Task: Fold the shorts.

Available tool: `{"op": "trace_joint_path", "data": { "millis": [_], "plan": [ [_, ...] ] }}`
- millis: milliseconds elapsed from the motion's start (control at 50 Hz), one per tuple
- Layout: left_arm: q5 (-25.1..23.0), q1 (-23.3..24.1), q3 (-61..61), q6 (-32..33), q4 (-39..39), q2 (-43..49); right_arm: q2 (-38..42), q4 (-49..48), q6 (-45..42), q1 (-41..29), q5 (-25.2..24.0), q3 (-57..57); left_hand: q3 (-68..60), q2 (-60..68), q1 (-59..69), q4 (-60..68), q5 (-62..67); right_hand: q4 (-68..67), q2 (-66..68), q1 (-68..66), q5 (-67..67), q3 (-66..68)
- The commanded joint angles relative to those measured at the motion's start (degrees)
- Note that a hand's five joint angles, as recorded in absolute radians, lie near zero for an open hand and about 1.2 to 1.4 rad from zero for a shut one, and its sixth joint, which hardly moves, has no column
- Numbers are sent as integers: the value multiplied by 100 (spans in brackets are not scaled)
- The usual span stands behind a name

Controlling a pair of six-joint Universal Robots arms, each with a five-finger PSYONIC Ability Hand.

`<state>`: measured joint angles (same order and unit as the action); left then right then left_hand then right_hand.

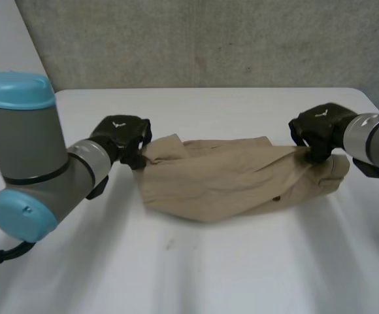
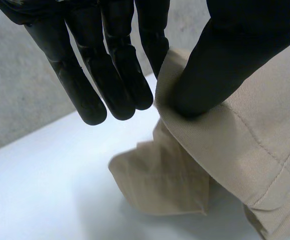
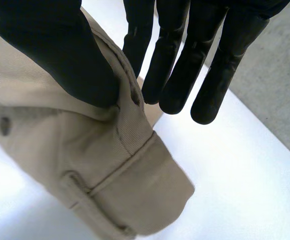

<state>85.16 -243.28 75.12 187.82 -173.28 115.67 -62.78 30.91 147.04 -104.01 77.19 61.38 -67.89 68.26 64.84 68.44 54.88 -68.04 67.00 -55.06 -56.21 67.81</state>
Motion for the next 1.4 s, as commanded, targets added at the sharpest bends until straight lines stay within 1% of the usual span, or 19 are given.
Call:
{"op": "trace_joint_path", "data": {
  "millis": [20,100,120,160,200,260,340,540,640,740,920,960,980,1020,1040,1080,1200,1340,1400],
  "plan": [
    [53,-9,-1340,9,-258,650,713,-400,52,-163,252,-1474,-1211,1174,1516,1156,1512,-1196,1300,-2494,-1379,1219],
    [193,-44,-2246,27,-1118,519,872,-1533,482,-480,551,-2822,-1211,1174,1516,1156,1512,-1196,1300,-2494,-1379,1219],
    [385,-79,-2378,9,-1694,318,864,-2171,727,-541,648,-3025,-1211,1174,1516,1156,1512,-1196,1300,-2494,-1379,1219],
    [632,-123,-2371,18,-2347,19,838,-2508,860,-542,683,-3009,-1211,1174,1516,1156,1512,-1196,1300,-2494,-1379,1219],
    [948,-167,-2257,35,-3250,-306,584,-3631,1203,-577,728,-2773,-1211,1174,1516,1156,1512,-1196,1300,-2494,-1379,1219],
    [1073,-194,-2046,35,-3730,-483,215,-3874,1231,-568,693,-2386,-1211,1174,1516,1156,1512,-1196,1300,-2494,-1379,1219],
    [1046,-202,-1686,35,-3660,-571,-226,-3874,1239,-585,579,-1692,-1211,1174,1516,1156,1512,-1196,1300,-2494,-1379,1219],
    [1046,-396,-87,-26,-3406,-466,-235,-3847,1204,-621,490,-127,-1211,1174,1516,1156,1512,-1196,1300,-2494,-1379,1219],
    [1038,-413,792,-114,-3186,-247,185,-3725,1099,-612,482,426,-1211,1174,1516,1156,1512,-1196,1300,-2494,-1379,1219],
    [1029,-413,1477,-289,-2809,-1,994,-2866,783,-629,456,603,-1211,1174,1516,1156,1512,-1196,1300,-2494,-1379,1219],
    [1011,-387,1742,-413,-1912,-88,978,-2564,800,-594,464,919,-1211,1174,1516,1156,1512,-1196,1300,-2494,-1379,1219],
    [994,-378,1742,-404,-1867,-106,891,-2564,800,-586,455,998,-179,142,485,124,480,-1196,1300,-2494,-1379,1219],
    [976,-378,1742,-369,-1850,-158,838,-2573,800,-594,455,1077,1944,-1982,-1639,-1999,-1644,-1196,1300,-2494,-1379,1219],
    [932,-378,1734,-325,-1823,-272,820,-2582,800,-594,455,1148,4042,-4080,-3737,-4097,-3742,-1196,1300,-2494,-1379,1219],
    [932,-378,1734,-325,-1823,-273,802,-2590,809,-594,447,1192,4052,-4089,-3746,-4106,-3751,-1196,1300,-2494,-1379,1219],
    [739,-413,1751,-228,-1823,-527,785,-2643,844,-594,438,1297,4993,-5031,-4688,-5048,-4693,-1196,1300,-2494,-1379,1219],
    [211,-510,1980,-88,-1823,-782,793,-2740,1186,-550,473,1386,5061,-5098,-4756,-5116,-4760,-1196,1300,-2494,-1379,1219],
    [-921,-791,2620,500,-1788,-1397,776,-2714,1582,-533,508,1394,4843,-4880,-4537,-4897,-4542,-1196,1300,-2494,-1379,1219],
    [-1080,-791,2779,571,-1753,-1468,767,-2714,1582,-524,526,1412,4624,-4662,-4319,-4679,-4324,-1196,1300,-2494,-1379,1219]
  ]
}}
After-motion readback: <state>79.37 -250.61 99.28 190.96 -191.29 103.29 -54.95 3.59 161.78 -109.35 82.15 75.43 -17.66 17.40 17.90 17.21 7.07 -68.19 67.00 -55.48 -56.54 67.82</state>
